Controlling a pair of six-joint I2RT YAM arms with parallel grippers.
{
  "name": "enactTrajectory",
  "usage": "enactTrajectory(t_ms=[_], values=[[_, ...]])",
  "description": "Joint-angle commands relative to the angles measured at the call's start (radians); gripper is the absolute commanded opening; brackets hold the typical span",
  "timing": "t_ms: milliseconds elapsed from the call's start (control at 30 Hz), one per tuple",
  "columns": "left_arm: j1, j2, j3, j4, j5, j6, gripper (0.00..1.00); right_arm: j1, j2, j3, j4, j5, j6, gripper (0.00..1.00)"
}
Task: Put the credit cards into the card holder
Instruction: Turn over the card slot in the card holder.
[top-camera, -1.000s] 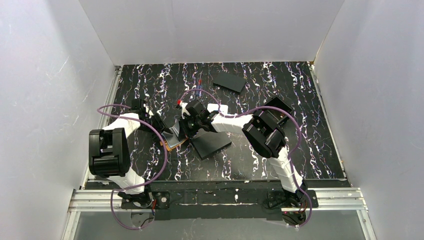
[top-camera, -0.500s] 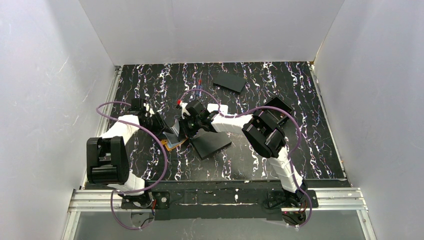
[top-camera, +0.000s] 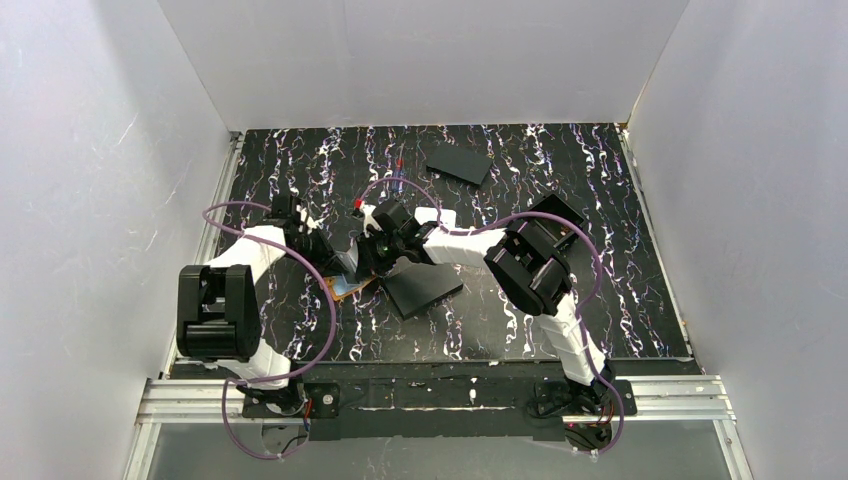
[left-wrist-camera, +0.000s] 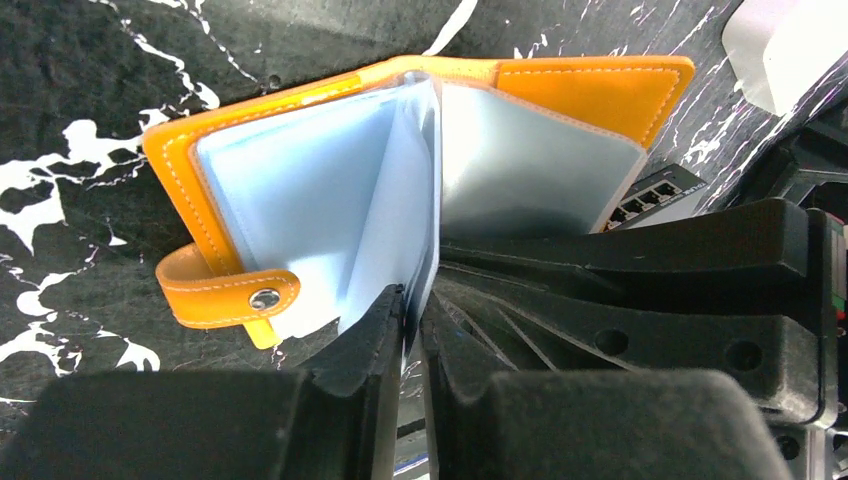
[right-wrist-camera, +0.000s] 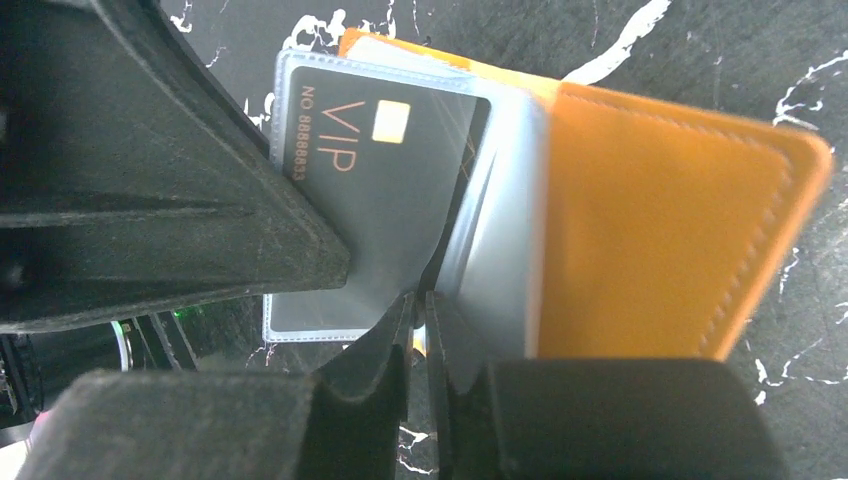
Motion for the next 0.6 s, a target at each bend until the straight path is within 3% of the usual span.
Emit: enactTrajectory(t_ms=[0,67,567], values=[[-0.012,0.026,0.056,-0.053,-0.01,-0.003,0.06,0.006,-0.011,-0.043,0.036,0.002,-0.017,0.21],[-0.012,0.037,0.068,-0.077,-0.024,0.003,0.0,0.006,-0.042,-0.06,0.046,0.015,-0.038,0.26],[-0.013,0.061,0.094,-0.14,-0.064,0.022,0.0,0.077,-0.254,-0.281,0.293,0.117,-0.216,0.67]])
